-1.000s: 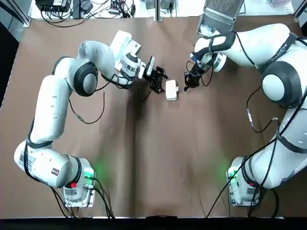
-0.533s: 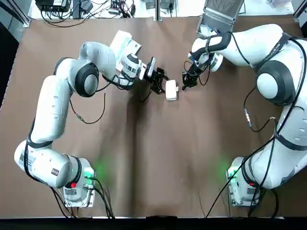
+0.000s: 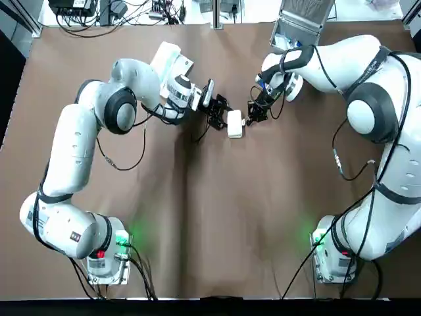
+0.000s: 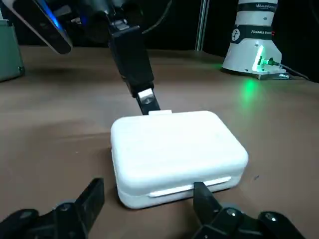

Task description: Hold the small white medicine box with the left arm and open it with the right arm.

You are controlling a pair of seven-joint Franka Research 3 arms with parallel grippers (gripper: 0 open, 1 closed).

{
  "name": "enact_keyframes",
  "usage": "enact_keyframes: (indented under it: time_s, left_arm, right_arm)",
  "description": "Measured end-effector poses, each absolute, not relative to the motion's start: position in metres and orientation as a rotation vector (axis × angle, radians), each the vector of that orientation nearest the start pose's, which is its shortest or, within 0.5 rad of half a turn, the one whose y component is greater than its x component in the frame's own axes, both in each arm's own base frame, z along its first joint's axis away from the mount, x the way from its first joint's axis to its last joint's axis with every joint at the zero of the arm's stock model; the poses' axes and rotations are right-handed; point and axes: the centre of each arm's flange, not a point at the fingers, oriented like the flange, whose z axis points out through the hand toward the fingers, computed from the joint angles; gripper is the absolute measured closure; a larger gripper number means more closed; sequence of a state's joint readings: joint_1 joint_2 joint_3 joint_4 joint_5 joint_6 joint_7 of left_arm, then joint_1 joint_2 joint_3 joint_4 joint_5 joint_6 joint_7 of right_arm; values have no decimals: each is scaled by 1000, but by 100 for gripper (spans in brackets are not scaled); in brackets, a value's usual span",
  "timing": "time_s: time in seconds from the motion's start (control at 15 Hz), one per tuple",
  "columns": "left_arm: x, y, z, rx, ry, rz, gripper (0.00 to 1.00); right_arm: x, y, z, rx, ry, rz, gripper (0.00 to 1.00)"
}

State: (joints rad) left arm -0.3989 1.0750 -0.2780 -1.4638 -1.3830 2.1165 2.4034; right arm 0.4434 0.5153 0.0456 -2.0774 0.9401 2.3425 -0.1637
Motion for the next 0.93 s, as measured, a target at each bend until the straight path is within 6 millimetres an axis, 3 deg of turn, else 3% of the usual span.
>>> enact_keyframes:
  time_s: [0.33,0.47,0.67,0.93]
  left_arm:
    - [522,-444,59,1174,-1548,794,36]
    - [524,-444,59,1182,-1544,804,50]
    - [525,-444,60,1188,-1543,809,56]
    - [525,-444,60,1188,-1543,809,56]
  right_arm:
    - [488,276,155,-2545,132,436,99]
    - [488,276,153,-2529,123,431,99]
    - [487,277,152,-2512,121,436,99]
    - [486,281,155,-2481,123,461,99]
